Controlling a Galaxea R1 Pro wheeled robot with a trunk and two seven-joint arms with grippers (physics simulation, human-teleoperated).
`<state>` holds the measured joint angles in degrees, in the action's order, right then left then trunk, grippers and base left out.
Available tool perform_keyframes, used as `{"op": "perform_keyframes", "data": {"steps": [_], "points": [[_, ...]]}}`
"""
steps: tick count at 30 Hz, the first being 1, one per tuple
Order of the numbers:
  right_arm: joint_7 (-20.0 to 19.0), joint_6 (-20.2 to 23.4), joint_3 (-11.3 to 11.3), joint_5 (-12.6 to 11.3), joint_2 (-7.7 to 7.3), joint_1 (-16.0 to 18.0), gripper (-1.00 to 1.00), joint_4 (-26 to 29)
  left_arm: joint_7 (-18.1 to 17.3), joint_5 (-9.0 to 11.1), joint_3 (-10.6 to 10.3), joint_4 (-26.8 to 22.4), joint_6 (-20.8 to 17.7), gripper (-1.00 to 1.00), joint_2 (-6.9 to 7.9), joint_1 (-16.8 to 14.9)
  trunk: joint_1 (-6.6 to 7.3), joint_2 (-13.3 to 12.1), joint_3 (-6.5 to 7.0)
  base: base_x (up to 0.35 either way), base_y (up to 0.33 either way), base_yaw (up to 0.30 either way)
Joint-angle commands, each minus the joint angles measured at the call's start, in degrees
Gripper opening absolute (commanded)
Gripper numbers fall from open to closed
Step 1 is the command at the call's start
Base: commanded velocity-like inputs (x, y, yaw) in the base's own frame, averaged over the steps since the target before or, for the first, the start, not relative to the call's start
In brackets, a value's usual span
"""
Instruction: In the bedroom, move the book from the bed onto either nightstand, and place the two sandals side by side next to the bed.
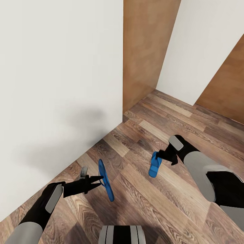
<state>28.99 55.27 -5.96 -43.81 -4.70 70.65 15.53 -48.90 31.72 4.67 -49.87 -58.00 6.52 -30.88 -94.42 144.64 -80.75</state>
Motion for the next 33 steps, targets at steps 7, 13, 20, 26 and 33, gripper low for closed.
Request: {"op": "perform_keyframes", "data": {"steps": [7, 13, 20, 26, 33], "points": [[0.3, -1.3, -0.5, -0.7, -0.03, 0.0, 1.0, 0.1, -0.3, -0.1, 0.1, 0.5, -0.2, -1.0, 0.06, 0.0, 0.01, 0.0, -0.04, 0.043, 0.0, 0.0], [0.3, -1.5, -0.5, -0.7, -0.03, 0.0, 1.0, 0.1, -0.3, 0.0, 0.1, 0.7, -0.2, -1.0, 0.06, 0.0, 0.01, 0.0, -0.04, 0.1, 0.0, 0.0], [0.4, -1.6, -0.5, -0.7, -0.05, 0.0, 1.0, 0.1, -0.3, 0.0, 0.2, 0.8, -0.2, -1.0, 0.07, 0.0, 0.01, 0.0, -0.04, 0.101, 0.0, 0.0], [0.4, -1.6, -0.5, -0.7, -0.05, 0.0, 1.0, 0.1, -0.3, 0.0, 0.1, 0.8, -0.2, -1.0, 0.07, 0.0, 0.01, 0.0, -0.04, 0.101, 0.0, 0.0], [0.4, -1.6, -0.4, -0.7, -0.05, 0.0, 1.0, 0.1, -0.3, 0.0, 0.1, 0.8, -0.2, -1.0, 0.07, 0.0, 0.01, 0.0, -0.04, 0.1, 0.0, 0.0]]}}
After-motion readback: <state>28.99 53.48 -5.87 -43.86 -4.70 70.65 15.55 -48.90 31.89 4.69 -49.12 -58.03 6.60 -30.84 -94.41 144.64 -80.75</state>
